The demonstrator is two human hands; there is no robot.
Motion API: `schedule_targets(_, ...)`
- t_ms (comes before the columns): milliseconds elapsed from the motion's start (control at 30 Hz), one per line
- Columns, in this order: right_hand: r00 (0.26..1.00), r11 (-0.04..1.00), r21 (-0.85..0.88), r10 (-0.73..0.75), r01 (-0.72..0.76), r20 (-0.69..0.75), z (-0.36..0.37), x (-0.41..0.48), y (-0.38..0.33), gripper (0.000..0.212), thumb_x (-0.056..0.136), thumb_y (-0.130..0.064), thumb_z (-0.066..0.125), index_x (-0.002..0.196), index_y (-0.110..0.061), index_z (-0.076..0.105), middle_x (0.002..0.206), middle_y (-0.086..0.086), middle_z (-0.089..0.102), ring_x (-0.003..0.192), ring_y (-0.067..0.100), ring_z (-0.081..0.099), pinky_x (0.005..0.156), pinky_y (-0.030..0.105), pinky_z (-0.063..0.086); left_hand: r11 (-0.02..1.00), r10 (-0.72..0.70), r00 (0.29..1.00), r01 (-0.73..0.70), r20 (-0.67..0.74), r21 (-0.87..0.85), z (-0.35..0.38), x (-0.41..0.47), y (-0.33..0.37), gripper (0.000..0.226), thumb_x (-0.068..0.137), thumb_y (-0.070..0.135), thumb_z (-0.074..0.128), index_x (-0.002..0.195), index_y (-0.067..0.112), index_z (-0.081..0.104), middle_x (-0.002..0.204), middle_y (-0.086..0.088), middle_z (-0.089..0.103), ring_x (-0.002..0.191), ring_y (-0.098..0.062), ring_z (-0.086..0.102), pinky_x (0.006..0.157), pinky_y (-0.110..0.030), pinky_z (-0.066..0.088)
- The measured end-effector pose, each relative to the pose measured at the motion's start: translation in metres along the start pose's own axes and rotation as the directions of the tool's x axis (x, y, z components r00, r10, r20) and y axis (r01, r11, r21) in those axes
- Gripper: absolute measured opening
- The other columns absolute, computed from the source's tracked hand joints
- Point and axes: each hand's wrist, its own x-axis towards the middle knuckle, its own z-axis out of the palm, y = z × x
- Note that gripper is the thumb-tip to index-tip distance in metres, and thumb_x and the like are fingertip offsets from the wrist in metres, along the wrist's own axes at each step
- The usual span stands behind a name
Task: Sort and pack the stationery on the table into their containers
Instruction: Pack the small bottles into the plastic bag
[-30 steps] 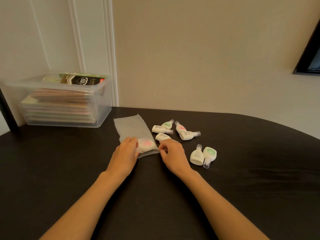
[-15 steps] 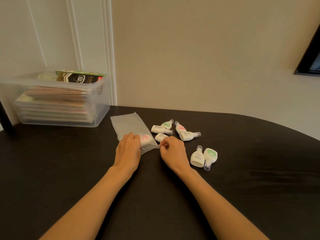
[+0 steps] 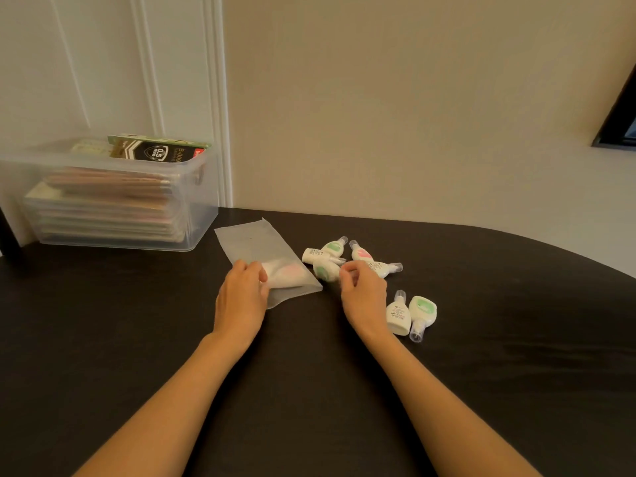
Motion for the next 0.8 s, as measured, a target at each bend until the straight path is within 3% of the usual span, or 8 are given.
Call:
schedule_targets(100,0.996,0.944,0.322,0.088,-0.074,-0.027,-0.007,-0.001,-0.007,0.013,0.096,-0.018,0.048,0.086,-0.019,0.056,0.076,-0.001,0.061,0.066,0.005,0.055,0.063,0.015,0.043,0.995,-0.037,0.999,0.034,-0.027,-0.098,0.000,0.004,0.000,0.008,0.091,0.019,0.057,0.093,0.012,0.061,0.102,-0.004,0.052,0.084,-0.012,0.048,0.070,-0.024,0.038)
schedule_targets(167,0.994,0.912,0.396,0.089,-0.104,0.057,-0.009,-0.002,-0.009,0.017,0.096,-0.021,0.049,0.081,-0.020,0.058,0.067,-0.002,0.059,0.058,0.003,0.052,0.062,0.017,0.043,0.990,-0.042,0.998,0.035,-0.049,-0.135,0.001,0.006,0.000,0.010,0.091,0.019,0.057,0.091,0.011,0.064,0.100,-0.007,0.056,0.083,-0.014,0.049,0.070,-0.025,0.037)
schedule_targets(267,0.968,0.916,0.373,0.058,-0.149,0.243,-0.004,-0.009,-0.012,0.014,0.093,-0.024,0.055,0.085,-0.015,0.064,0.066,0.001,0.063,0.052,0.002,0.053,0.058,0.017,0.044,0.982,-0.023,0.997,0.008,-0.075,-0.191,-0.001,0.007,0.000,0.015,0.090,0.018,0.059,0.091,0.007,0.069,0.096,-0.010,0.061,0.081,-0.014,0.050,0.068,-0.024,0.035)
schedule_targets(433,0.951,0.864,0.413,0.206,-0.287,0.230,0.014,-0.014,-0.023,0.011,0.087,-0.023,0.064,0.081,-0.015,0.061,0.066,0.001,0.068,0.055,0.007,0.065,0.063,0.019,0.056,0.977,0.033,0.996,-0.051,-0.087,-0.205,-0.005,0.006,0.001,0.018,0.090,0.017,0.059,0.095,0.007,0.073,0.095,-0.009,0.066,0.080,-0.010,0.050,0.068,-0.021,0.034)
schedule_targets(567,0.902,0.844,0.376,0.251,-0.382,0.352,0.019,-0.015,-0.029,0.018,0.088,-0.025,0.063,0.079,-0.009,0.064,0.065,0.006,0.066,0.046,0.005,0.061,0.050,0.013,0.050,0.980,0.021,0.997,-0.035,-0.077,-0.194,-0.004,0.007,0.000,0.021,0.091,0.020,0.057,0.103,0.011,0.072,0.099,-0.010,0.062,0.085,-0.013,0.049,0.070,-0.022,0.033)
schedule_targets(700,0.868,0.796,0.408,0.273,-0.446,0.415,0.026,-0.012,-0.029,0.011,0.091,-0.020,0.058,0.086,-0.012,0.063,0.079,0.007,0.069,0.067,0.012,0.069,0.067,0.019,0.057,0.987,0.043,0.999,-0.043,-0.003,-0.153,-0.002,0.007,-0.001,0.021,0.091,0.023,0.057,0.104,0.016,0.072,0.100,-0.008,0.057,0.083,-0.012,0.048,0.069,-0.022,0.033)
schedule_targets(800,0.846,0.748,0.434,0.321,-0.502,0.425,0.023,-0.007,-0.029,0.013,0.095,-0.008,0.049,0.099,-0.006,0.062,0.079,0.011,0.068,0.072,0.016,0.070,0.071,0.023,0.058,0.991,0.076,0.996,-0.070,0.054,-0.110,-0.003,0.007,-0.005,0.020,0.091,0.021,0.057,0.105,0.017,0.071,0.103,-0.004,0.053,0.086,-0.011,0.048,0.071,-0.023,0.034)
